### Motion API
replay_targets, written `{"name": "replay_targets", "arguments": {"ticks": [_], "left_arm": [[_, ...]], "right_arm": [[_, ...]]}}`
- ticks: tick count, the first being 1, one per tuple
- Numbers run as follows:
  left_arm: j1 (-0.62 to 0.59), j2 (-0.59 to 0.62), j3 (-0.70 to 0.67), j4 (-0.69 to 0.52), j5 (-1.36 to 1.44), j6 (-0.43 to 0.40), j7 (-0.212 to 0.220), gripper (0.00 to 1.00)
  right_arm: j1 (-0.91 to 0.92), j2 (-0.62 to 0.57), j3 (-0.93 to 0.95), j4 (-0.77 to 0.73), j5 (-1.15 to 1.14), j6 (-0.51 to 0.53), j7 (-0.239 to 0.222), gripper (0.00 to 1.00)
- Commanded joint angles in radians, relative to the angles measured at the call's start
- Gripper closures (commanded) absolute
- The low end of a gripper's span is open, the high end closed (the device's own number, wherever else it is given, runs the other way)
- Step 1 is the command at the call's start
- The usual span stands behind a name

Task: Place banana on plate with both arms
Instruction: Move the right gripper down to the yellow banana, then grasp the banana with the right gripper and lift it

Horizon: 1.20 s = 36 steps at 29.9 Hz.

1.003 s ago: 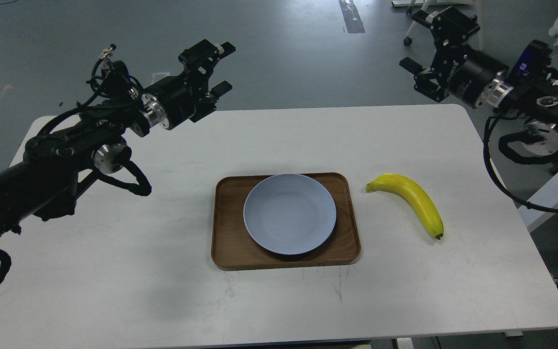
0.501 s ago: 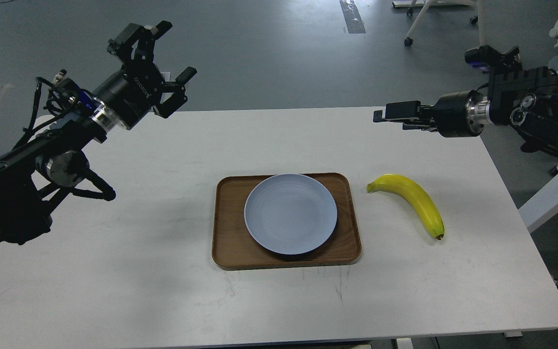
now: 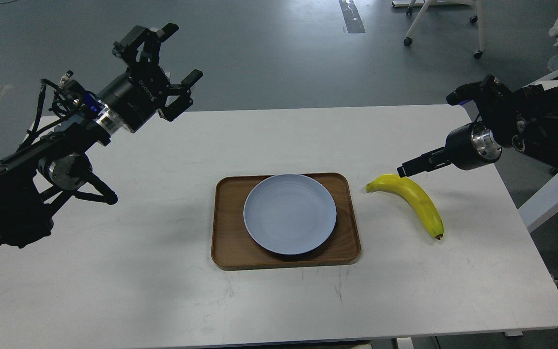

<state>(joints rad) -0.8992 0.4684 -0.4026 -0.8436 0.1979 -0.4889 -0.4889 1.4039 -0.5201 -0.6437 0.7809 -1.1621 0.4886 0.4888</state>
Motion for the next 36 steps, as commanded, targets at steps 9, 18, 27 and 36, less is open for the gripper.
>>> {"name": "replay_targets", "arguments": {"ticks": [9,18,27,36], "left_arm": [[0.006,0.001,-0.002,-0.012,0.000,0.000,0.000,0.02],[0.008,0.015,-0.002,-0.012,0.000,0.000,0.000,0.02],[0.019,0.021,-0.002,-0.012,0.000,0.000,0.000,0.02],[0.020,0.018,-0.002,-0.012,0.000,0.000,0.000,0.02]], "right_arm": [[-0.006,0.130,-0.080,-0.103,-0.030,0.000,0.000,0.00],[-0.054,0.212,-0.134,-0.190,-0.030,0.000,0.000,0.00],[-0.120,0.232,-0.132,-0.221,-0.027,0.000,0.000,0.02],[-0.125,0.227,-0.136,-0.212,-0.027,0.000,0.000,0.43]]}}
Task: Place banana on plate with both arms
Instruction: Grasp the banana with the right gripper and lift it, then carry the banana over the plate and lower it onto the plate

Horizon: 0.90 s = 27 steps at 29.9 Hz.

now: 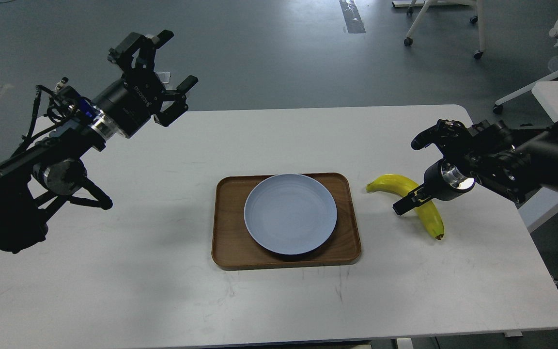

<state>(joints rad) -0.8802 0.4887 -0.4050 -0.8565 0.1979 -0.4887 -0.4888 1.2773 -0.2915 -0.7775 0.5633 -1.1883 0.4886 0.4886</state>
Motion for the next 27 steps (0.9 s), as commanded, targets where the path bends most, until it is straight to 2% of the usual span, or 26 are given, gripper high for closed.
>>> {"name": "replay_targets", "arguments": {"ticks": [1,2,5,9,14,19,24,27], "left_arm": [[0.003,-0.001,0.000,-0.001,0.000,0.000,0.000,0.02],[0.006,-0.001,0.000,-0.001,0.000,0.000,0.000,0.02],[0.007,0.001,0.000,-0.001,0.000,0.000,0.000,0.02],[0.007,0.001,-0.003,-0.001,0.000,0.000,0.000,0.02],[0.006,0.001,-0.003,-0.004,0.000,0.000,0.000,0.02],[0.006,0.011,-0.003,-0.018,0.000,0.000,0.000,0.02],[0.006,0.030,-0.003,-0.035,0.000,0.000,0.000,0.02],[0.006,0.039,-0.005,-0.036,-0.003,0.000,0.000,0.02]], "right_arm": [[0.002,-0.002,-0.002,0.006,-0.001,0.000,0.000,0.58],[0.002,-0.002,-0.003,0.006,-0.001,0.000,0.000,0.69],[0.004,-0.002,-0.011,0.006,-0.001,0.000,0.000,0.81],[0.014,-0.008,-0.016,0.007,-0.001,0.000,0.000,0.91],[0.082,-0.043,-0.025,0.030,-0.001,0.000,0.000,0.92],[0.206,-0.067,-0.014,0.116,0.010,0.000,0.000,0.92],[0.281,-0.012,0.001,0.158,0.045,0.000,0.000,0.91],[0.309,0.073,0.003,0.161,0.123,0.000,0.000,0.91]]}}
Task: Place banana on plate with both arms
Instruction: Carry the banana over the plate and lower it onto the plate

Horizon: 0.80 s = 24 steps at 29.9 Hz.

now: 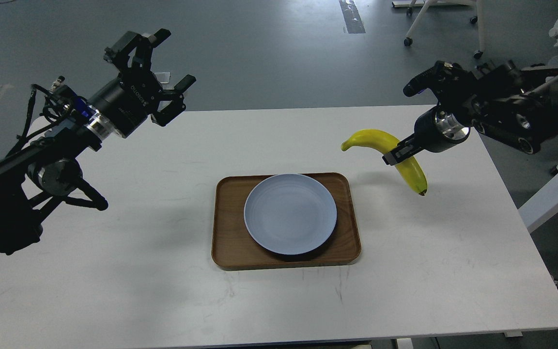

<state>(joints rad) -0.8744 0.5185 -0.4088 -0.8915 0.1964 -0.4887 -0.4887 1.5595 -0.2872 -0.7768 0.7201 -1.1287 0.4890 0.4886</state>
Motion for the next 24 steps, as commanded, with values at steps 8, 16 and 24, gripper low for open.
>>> {"name": "replay_targets", "arguments": {"ticks": [8,16,24], "left_arm": [[0.000,0.020,-0.018,-0.014,-0.003,0.000,0.000,0.02],[0.003,0.021,-0.019,-0.014,-0.003,0.000,0.000,0.02],[0.006,0.025,-0.021,-0.014,-0.003,0.000,0.000,0.02]], "right_arm": [[0.024,0.287,-0.010,-0.034,0.230,0.000,0.000,0.91],[-0.038,0.287,-0.015,-0.053,0.264,0.000,0.000,0.87],[-0.068,0.287,-0.013,-0.061,0.340,0.000,0.000,0.85]]}}
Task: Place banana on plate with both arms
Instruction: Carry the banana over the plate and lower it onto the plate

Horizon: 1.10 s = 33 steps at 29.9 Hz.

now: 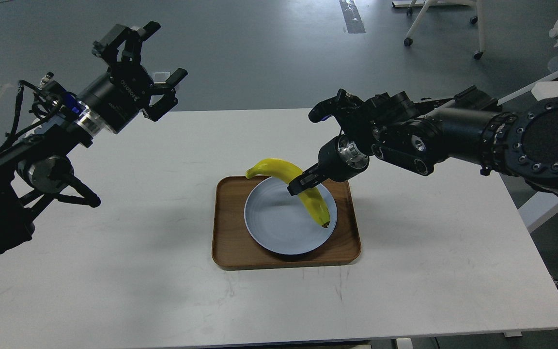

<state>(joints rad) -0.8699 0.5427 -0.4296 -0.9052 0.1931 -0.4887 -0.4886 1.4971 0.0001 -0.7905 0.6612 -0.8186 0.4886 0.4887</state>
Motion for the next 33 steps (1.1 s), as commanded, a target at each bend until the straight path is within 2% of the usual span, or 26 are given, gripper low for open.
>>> {"name": "replay_targets", "arguments": {"ticks": [1,5,15,20,23,24,26,27,33], "left_arm": [[0.005,0.000,0.000,0.000,0.000,0.000,0.000,0.02],[0.009,0.000,0.000,0.000,0.000,0.000,0.000,0.02],[0.012,0.016,0.000,0.000,0.000,0.000,0.000,0.02],[0.012,0.020,-0.001,0.000,0.000,0.000,0.000,0.02],[0.014,0.019,-0.014,-0.001,0.000,0.000,0.000,0.02],[0.014,0.020,-0.014,-0.001,0.000,0.000,0.000,0.02],[0.014,0.020,-0.014,-0.001,0.000,0.000,0.000,0.02],[0.014,0.020,-0.014,0.000,0.000,0.000,0.000,0.02],[0.014,0.026,-0.014,0.000,0.000,0.000,0.000,0.02]], "right_arm": [[-0.011,0.000,-0.001,-0.005,0.038,0.000,0.000,0.84],[-0.041,0.000,-0.015,-0.032,0.041,0.000,0.000,0.80],[-0.080,0.000,-0.041,-0.057,0.045,0.000,0.000,0.59],[-0.081,0.000,-0.029,-0.057,0.050,0.000,0.000,0.58],[-0.081,0.000,-0.027,-0.057,0.082,0.000,0.000,0.45],[-0.081,0.000,-0.027,-0.057,0.082,0.000,0.000,0.31],[-0.080,0.000,-0.026,-0.058,0.084,0.000,0.000,0.16],[-0.080,0.000,-0.026,-0.058,0.084,0.000,0.000,0.03],[-0.080,0.000,0.003,-0.063,0.084,0.000,0.000,0.01]]}}
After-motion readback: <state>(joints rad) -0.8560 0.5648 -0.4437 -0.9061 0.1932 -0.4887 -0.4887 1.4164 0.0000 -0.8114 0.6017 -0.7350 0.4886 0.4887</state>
